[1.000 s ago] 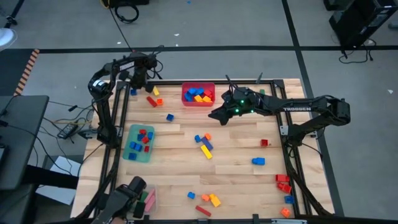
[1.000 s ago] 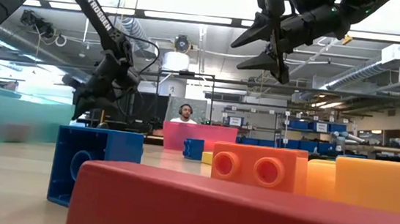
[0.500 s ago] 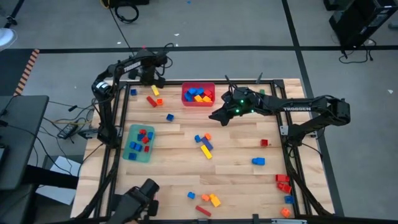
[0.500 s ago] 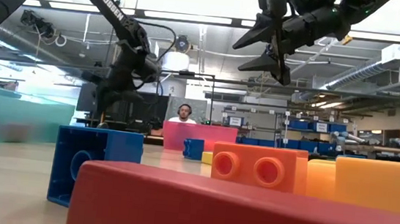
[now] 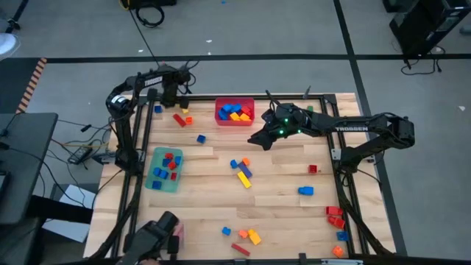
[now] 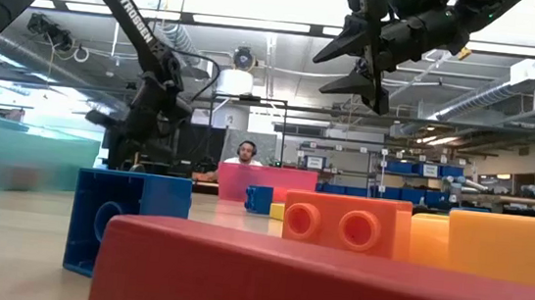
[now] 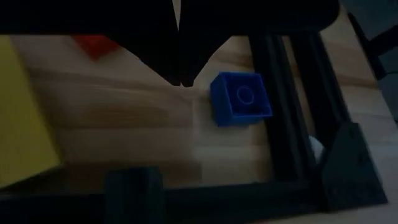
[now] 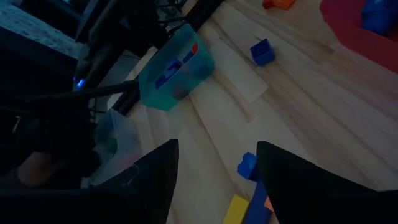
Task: Sort blocks by size
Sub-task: Put the blue 4 studded building block into the teal bin
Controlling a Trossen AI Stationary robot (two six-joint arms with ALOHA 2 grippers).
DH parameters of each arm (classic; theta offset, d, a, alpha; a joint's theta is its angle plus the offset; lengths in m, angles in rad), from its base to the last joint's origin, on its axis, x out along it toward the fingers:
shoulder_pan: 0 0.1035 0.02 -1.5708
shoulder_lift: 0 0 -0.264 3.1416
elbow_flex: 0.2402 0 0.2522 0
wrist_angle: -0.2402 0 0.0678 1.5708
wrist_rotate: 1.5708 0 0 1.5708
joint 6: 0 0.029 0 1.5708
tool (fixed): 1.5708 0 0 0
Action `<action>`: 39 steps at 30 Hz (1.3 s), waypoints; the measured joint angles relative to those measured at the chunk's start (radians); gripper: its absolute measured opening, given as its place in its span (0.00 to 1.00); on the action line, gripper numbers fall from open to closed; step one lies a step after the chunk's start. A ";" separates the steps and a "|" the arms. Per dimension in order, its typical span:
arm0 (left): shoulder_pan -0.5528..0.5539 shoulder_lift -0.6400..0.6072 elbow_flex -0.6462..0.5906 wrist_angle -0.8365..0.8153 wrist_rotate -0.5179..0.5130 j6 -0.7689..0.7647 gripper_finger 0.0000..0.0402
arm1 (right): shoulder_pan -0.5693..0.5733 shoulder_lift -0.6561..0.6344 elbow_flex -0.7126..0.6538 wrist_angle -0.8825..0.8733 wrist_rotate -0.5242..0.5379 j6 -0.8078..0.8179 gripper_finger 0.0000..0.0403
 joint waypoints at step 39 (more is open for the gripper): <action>0.020 -0.004 0.013 0.025 -0.117 0.018 0.00 | -0.064 0.000 0.000 -0.016 -0.050 0.020 0.57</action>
